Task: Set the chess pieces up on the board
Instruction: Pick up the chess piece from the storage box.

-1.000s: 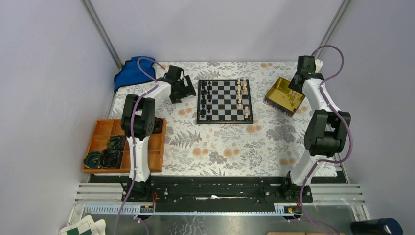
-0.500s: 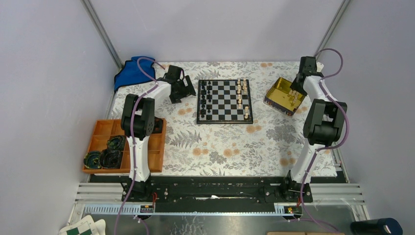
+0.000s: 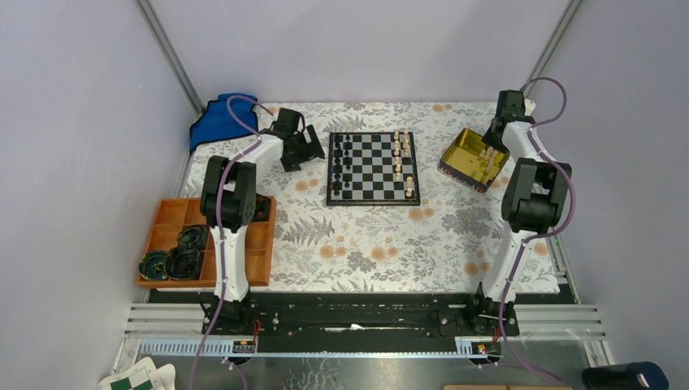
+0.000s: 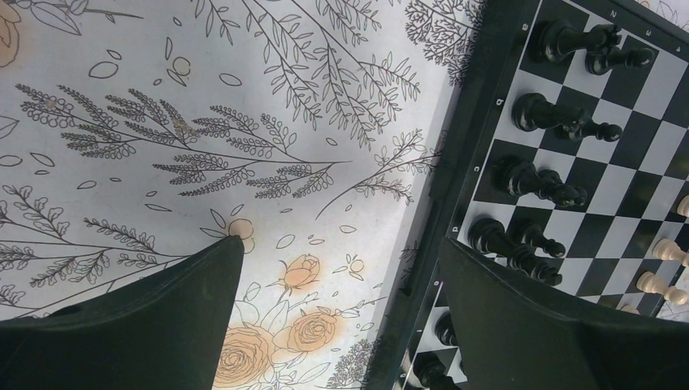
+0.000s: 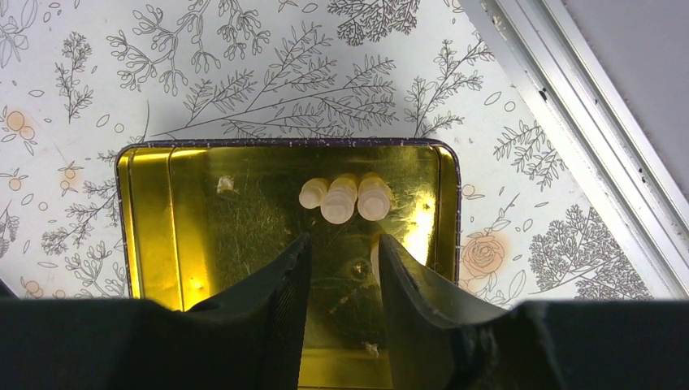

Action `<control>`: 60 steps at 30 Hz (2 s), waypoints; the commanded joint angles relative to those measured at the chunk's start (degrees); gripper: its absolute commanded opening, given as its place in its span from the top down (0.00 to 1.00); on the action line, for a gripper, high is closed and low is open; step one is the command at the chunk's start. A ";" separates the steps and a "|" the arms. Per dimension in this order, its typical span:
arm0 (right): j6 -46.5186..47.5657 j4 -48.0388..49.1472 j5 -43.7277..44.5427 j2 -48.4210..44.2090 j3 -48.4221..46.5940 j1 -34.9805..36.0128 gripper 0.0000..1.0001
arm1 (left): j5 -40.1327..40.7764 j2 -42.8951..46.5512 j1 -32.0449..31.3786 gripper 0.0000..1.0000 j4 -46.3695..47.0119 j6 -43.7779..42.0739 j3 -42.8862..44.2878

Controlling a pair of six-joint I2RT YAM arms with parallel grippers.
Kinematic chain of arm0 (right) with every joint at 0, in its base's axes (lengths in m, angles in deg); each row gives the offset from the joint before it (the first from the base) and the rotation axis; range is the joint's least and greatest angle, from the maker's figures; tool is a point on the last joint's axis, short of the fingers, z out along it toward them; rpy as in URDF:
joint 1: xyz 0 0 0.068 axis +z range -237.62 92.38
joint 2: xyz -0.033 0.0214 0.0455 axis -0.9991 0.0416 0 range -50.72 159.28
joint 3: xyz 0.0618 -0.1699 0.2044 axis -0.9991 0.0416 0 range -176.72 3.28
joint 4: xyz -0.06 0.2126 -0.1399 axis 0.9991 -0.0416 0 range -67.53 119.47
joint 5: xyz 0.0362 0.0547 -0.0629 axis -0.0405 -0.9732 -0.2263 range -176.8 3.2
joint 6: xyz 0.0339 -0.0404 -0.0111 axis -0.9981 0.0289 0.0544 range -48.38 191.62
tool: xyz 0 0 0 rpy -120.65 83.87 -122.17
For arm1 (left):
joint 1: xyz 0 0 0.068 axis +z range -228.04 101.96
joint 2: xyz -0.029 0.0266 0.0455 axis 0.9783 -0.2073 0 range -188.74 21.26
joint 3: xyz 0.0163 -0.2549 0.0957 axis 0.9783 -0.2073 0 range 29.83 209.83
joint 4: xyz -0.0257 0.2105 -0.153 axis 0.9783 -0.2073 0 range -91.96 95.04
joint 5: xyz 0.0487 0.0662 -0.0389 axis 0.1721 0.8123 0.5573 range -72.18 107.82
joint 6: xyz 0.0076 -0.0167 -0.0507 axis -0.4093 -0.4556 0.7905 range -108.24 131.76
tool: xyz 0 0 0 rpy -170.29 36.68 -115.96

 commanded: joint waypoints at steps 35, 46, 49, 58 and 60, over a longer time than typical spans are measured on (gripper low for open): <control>1.60 0.42 -2.29 6.71 -6.67 0.05 0.66 | -0.12 -4.64 1.43 0.01 -1.59 0.24 -1.66; 1.78 -0.16 -2.65 7.83 -7.20 -0.04 0.78 | -0.11 -4.75 1.51 0.01 -1.54 0.21 -1.68; 1.84 -0.05 -2.65 7.71 -7.07 -0.04 0.87 | -0.09 -4.72 1.60 0.01 -1.52 0.16 -1.70; 2.11 0.37 -2.94 6.34 -6.40 -0.04 1.00 | -0.18 -4.65 1.65 0.01 -1.59 0.26 -1.75; 2.14 0.76 -3.17 5.76 -6.11 -0.04 1.00 | -0.24 -4.56 1.61 0.01 -1.58 0.24 -1.70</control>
